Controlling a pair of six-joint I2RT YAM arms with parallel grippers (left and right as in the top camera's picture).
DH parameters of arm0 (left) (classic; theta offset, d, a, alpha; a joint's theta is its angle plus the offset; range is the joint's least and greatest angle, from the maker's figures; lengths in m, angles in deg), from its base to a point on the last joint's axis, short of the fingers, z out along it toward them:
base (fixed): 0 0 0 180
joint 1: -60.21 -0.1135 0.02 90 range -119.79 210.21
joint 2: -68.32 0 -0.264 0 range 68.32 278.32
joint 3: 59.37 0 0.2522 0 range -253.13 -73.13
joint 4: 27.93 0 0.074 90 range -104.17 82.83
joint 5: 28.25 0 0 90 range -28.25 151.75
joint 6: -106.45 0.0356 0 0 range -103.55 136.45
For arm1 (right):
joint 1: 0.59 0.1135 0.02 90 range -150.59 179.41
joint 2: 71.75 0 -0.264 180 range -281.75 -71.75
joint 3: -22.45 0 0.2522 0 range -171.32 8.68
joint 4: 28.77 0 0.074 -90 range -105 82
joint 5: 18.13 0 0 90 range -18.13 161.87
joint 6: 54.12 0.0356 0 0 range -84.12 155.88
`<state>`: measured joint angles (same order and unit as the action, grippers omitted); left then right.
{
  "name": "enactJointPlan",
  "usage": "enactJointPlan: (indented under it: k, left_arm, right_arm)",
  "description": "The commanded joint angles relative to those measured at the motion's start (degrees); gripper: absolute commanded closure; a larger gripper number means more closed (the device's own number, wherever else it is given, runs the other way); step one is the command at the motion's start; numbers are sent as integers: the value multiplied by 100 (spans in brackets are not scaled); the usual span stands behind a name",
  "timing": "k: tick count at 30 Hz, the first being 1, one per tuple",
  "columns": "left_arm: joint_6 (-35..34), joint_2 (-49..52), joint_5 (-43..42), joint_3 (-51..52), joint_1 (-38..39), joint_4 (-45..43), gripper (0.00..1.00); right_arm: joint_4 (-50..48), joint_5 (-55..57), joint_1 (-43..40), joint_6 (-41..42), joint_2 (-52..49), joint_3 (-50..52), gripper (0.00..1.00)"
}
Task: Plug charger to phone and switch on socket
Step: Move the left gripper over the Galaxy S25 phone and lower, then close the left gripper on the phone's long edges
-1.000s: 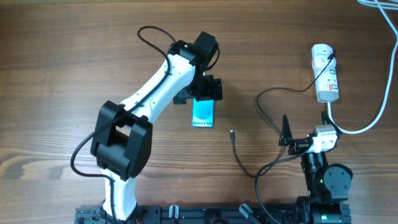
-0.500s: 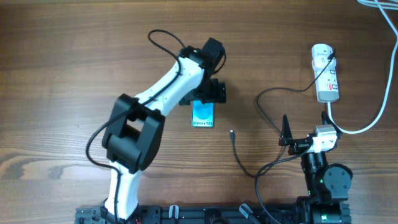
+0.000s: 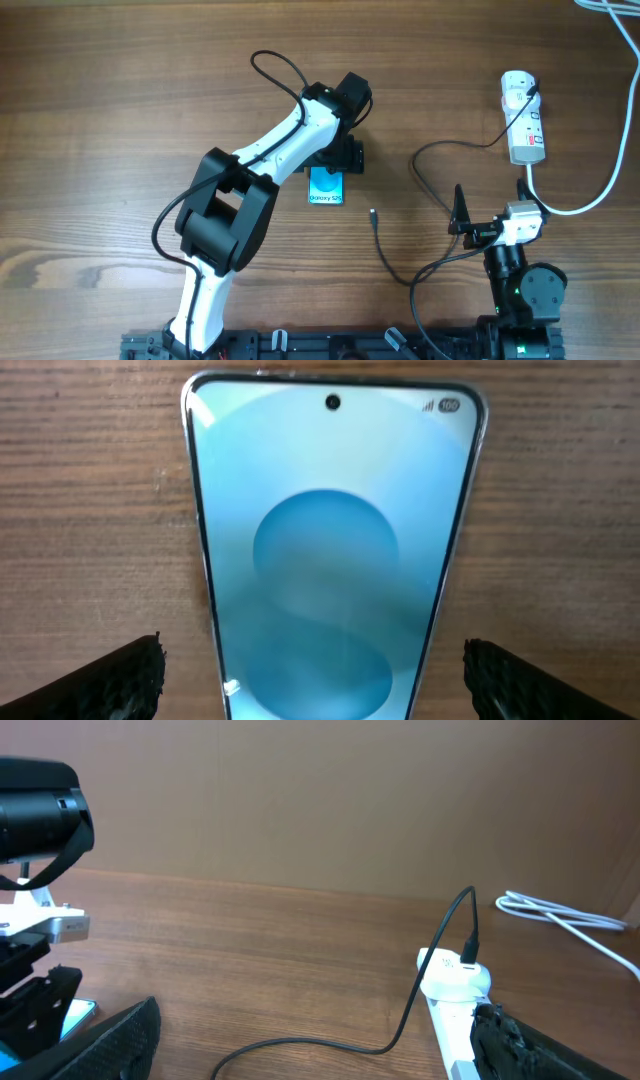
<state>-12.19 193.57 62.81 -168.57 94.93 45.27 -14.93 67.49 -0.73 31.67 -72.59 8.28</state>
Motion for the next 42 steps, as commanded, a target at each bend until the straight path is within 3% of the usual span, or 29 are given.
enactJointPlan:
  k: [1, 21, 42]
  left_arm:
    - [-28, 101, 116, 118, -22, -57, 0]
    - [-17, 125, -66, 796, -48, -658, 0]
    - [-13, 125, -74, 802, -44, -841, 4]
  right_arm:
    - [-17, 94, 28, -31, 42, 11, 0]
    - [-17, 94, 28, -31, 42, 11, 0]
    - [-17, 94, 28, -31, 42, 11, 0]
